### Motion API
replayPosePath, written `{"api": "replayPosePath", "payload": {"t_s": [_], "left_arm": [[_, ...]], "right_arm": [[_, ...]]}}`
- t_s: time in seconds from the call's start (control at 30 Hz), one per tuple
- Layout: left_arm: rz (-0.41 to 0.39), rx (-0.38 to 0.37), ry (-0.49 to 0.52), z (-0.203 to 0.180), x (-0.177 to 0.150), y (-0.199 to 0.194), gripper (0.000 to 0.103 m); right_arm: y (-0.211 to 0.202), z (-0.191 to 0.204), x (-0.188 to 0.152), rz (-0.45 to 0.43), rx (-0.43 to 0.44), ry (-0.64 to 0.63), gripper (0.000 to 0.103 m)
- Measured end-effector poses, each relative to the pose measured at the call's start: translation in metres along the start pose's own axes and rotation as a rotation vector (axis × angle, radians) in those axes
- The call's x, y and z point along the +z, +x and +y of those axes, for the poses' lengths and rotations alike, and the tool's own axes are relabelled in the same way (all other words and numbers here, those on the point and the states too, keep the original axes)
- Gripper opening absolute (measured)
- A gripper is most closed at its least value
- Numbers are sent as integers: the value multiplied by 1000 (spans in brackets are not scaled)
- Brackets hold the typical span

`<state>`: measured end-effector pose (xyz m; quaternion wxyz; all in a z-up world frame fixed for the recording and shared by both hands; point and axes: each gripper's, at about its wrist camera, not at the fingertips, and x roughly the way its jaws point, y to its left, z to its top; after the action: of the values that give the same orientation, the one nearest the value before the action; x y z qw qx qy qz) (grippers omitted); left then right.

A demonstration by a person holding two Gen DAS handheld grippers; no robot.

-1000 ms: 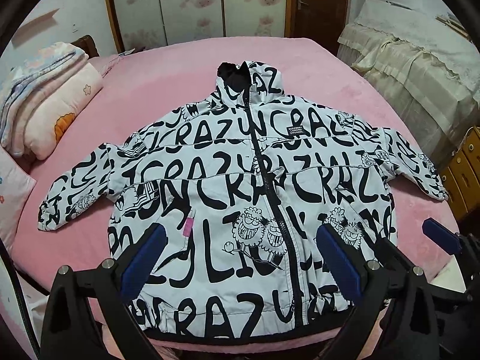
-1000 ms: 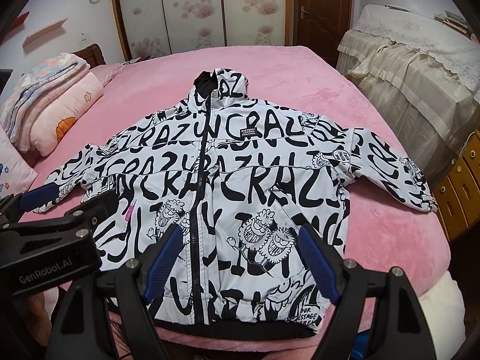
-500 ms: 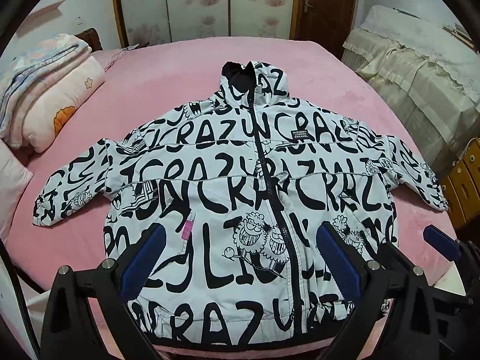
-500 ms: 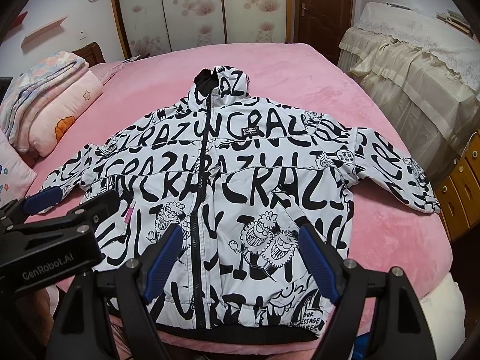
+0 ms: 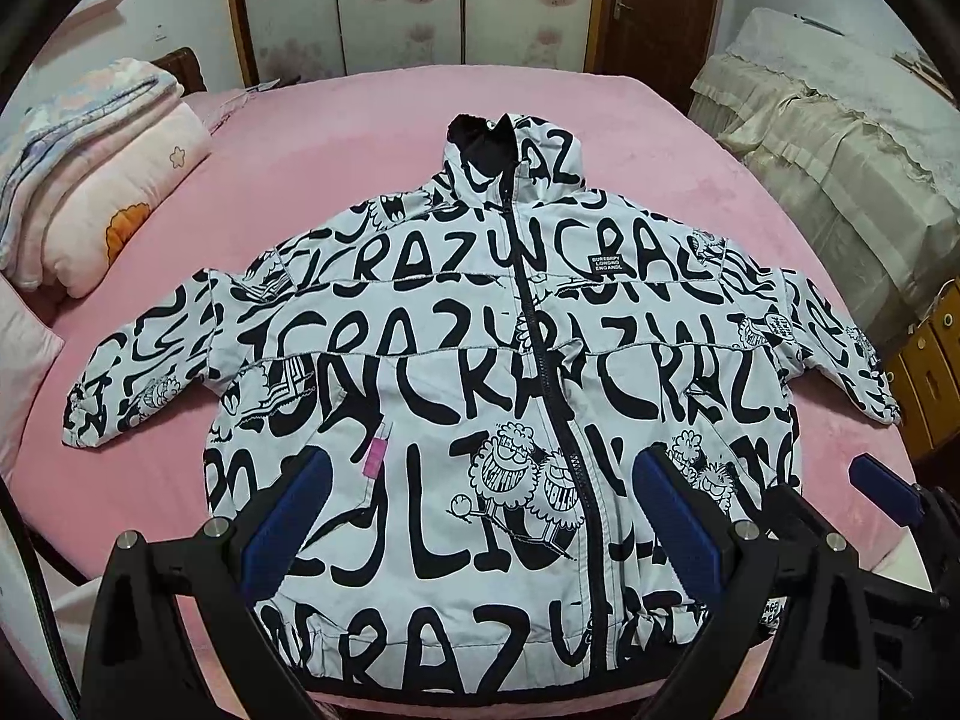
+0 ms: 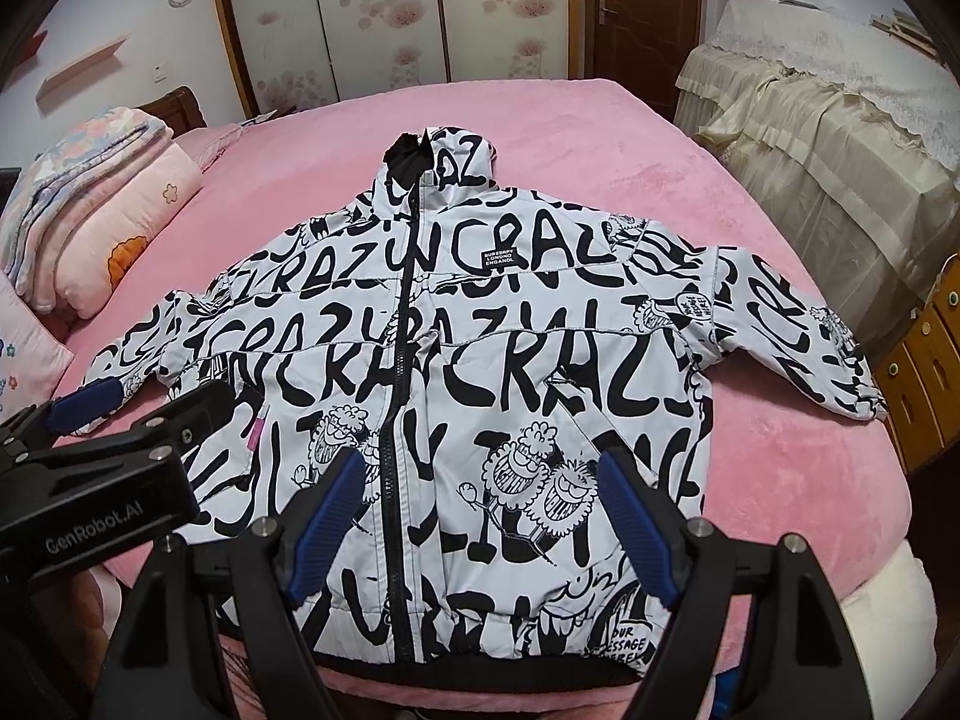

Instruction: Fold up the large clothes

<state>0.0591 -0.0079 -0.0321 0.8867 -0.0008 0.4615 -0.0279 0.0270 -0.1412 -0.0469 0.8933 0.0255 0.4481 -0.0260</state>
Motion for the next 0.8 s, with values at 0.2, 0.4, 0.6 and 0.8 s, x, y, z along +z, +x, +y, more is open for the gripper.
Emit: {"api": "replayPosePath", "payload": {"t_s": [0.2,0.4,0.6,0.8], "left_arm": [[23,22,26,-1,0,6,100],[42,38,44,-1,-2,11,100],[48,49,68,-1,-1,11,100],[56,23,74,-2,-1,10,100]], "right_arm": [[3,1,0,1,1,7,80],[3,-1,1,2,3,7,80],[6,-2,-2,1,0,14,80],[1,-6,-3,-13,1,23,80]]}}
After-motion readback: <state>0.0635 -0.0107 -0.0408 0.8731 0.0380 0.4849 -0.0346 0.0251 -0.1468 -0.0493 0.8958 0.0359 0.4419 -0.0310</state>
